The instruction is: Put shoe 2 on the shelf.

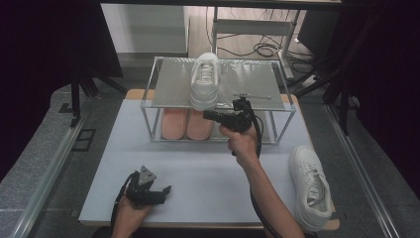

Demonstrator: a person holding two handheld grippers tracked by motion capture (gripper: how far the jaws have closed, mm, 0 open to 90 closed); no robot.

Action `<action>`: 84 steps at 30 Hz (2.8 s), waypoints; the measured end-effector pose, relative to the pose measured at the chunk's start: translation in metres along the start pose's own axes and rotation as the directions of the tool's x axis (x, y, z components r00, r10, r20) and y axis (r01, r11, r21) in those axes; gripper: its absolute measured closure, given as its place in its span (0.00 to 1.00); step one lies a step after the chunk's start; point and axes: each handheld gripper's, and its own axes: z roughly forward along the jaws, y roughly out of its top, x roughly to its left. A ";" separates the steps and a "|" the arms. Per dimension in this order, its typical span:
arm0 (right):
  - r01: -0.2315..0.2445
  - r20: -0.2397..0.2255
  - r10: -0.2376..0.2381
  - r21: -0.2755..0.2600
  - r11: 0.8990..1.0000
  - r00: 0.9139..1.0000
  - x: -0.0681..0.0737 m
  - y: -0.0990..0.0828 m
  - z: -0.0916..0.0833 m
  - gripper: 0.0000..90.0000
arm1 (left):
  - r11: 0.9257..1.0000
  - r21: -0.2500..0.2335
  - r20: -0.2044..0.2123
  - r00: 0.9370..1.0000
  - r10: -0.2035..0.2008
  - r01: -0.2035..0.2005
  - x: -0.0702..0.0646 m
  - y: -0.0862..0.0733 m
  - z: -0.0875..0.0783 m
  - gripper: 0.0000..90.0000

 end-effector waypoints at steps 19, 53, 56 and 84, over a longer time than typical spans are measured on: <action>0.300 0.182 -0.329 0.171 0.938 0.927 0.011 -0.032 -0.020 0.68 | 1.000 0.001 -0.002 1.000 0.000 0.000 0.000 0.000 0.000 0.19; 0.364 0.187 -0.446 0.352 0.862 0.876 -0.010 -0.081 -0.055 0.23 | 1.000 0.004 -0.004 1.000 0.009 -0.009 0.000 0.000 0.000 0.19; 0.344 0.196 -0.436 0.372 0.862 0.878 -0.015 -0.083 -0.065 0.23 | 1.000 0.004 -0.004 1.000 0.008 -0.008 0.000 0.000 0.000 0.19; 0.225 0.422 -0.405 0.414 0.882 0.811 -0.037 -0.097 -0.151 0.95 | 1.000 0.004 -0.003 1.000 0.005 -0.005 0.000 0.000 0.000 0.19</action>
